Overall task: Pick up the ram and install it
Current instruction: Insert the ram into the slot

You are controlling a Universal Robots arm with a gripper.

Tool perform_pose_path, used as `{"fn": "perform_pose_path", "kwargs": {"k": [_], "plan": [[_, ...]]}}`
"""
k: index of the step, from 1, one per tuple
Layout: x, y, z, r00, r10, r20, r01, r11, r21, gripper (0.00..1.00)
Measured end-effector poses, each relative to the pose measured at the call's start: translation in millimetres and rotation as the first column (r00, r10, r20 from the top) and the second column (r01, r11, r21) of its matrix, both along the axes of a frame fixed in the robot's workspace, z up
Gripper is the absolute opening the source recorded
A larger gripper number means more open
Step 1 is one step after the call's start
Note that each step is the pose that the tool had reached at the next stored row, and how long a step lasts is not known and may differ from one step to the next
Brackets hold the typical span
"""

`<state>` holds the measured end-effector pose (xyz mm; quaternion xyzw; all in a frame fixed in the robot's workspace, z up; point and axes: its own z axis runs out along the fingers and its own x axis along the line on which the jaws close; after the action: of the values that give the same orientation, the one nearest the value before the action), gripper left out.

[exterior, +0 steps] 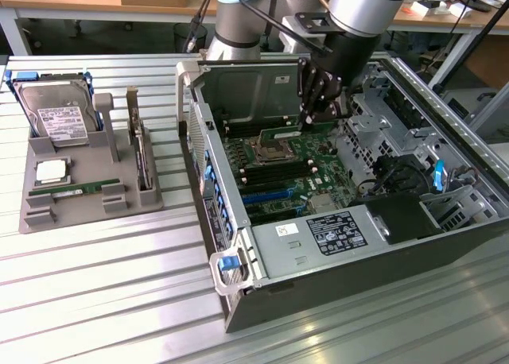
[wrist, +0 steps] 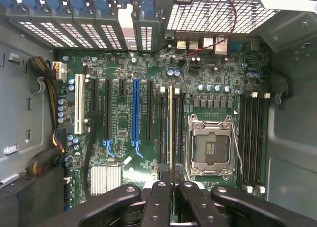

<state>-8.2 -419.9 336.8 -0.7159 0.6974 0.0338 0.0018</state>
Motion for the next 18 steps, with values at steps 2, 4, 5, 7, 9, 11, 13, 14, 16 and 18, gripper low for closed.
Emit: {"fn": "perform_pose_path", "kwargs": {"k": [2, 4, 5, 7, 9, 11, 13, 14, 16, 18], "plan": [[-0.1, -0.3, -2.5, 1.0000, 0.000, 0.0000, 0.000, 1.0000, 0.0000, 0.12], [-0.1, -0.6, -4.8, 1.0000, 0.000, 0.0000, 0.000, 1.0000, -0.0001, 0.12], [-0.1, -0.8, -6.0, 1.0000, 0.000, 0.0000, 0.000, 1.0000, 0.0000, 0.12], [-0.2, -0.9, -7.4, 1.0000, 0.000, 0.0000, 0.000, 1.0000, -0.0001, 0.12], [-0.2, -1.2, -9.7, 1.0000, 0.000, 0.0000, 0.000, 1.0000, 0.0000, 0.12], [-0.3, -1.4, -11.9, 1.0000, 0.000, 0.0000, 0.000, 1.0000, 0.0000, 0.12], [-0.3, -1.5, -14.2, 1.0000, 0.000, 0.0000, 0.000, 1.0000, 0.0000, 0.12], [-0.3, -1.5, -15.1, 1.0000, 0.000, 0.0000, 0.000, 1.0000, 0.0000, 0.12], [-0.3, -1.5, -16.8, 1.0000, 0.000, 0.0000, 0.000, 1.0000, 0.0000, 0.12], [-0.3, -1.5, -19.0, 1.0000, 0.000, 0.0000, 0.000, 1.0000, 0.0000, 0.12]]}}
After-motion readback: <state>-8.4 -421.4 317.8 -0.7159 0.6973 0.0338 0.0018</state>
